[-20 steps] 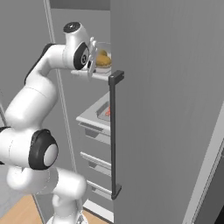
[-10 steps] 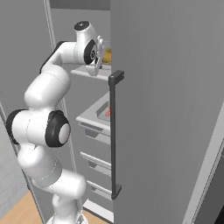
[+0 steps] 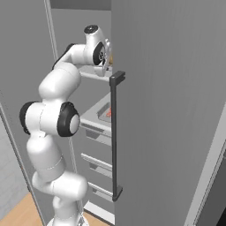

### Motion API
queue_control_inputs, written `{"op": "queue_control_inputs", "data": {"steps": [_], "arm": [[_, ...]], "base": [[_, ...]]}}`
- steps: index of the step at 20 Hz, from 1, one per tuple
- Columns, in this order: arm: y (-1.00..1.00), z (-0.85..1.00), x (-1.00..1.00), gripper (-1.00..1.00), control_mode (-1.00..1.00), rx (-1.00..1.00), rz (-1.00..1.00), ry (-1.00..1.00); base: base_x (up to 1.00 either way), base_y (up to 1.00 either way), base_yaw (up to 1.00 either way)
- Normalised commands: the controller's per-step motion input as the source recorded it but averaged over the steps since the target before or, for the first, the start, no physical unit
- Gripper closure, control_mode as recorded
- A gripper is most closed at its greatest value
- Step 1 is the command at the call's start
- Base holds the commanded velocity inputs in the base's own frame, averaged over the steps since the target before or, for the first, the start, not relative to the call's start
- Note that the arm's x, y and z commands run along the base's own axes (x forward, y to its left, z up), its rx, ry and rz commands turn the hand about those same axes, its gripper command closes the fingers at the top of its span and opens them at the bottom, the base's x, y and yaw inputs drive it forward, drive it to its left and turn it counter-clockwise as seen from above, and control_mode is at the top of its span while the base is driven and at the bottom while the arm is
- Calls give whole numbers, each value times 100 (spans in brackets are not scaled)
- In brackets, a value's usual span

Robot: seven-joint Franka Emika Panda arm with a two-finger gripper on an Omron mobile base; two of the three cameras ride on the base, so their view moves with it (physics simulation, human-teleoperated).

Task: Take the meat container that has the steak and place it on the second highest rack of the freezer. Then take the vegetable container that has the potatos and place it on the highest rack of the freezer.

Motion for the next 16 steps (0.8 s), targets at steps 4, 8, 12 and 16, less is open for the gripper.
{"op": "queue_control_inputs", "data": {"steps": [4,8,12,16], "arm": [[-13,-19,37,100,-100,0,0,3],[-4,-13,34,100,-100,0,0,2],[0,0,4,-100,-100,0,0,0],[0,0,0,-100,-100,0,0,-1]], "base": [[0,0,0],[0,0,0],[0,0,0],[0,0,0]]}}
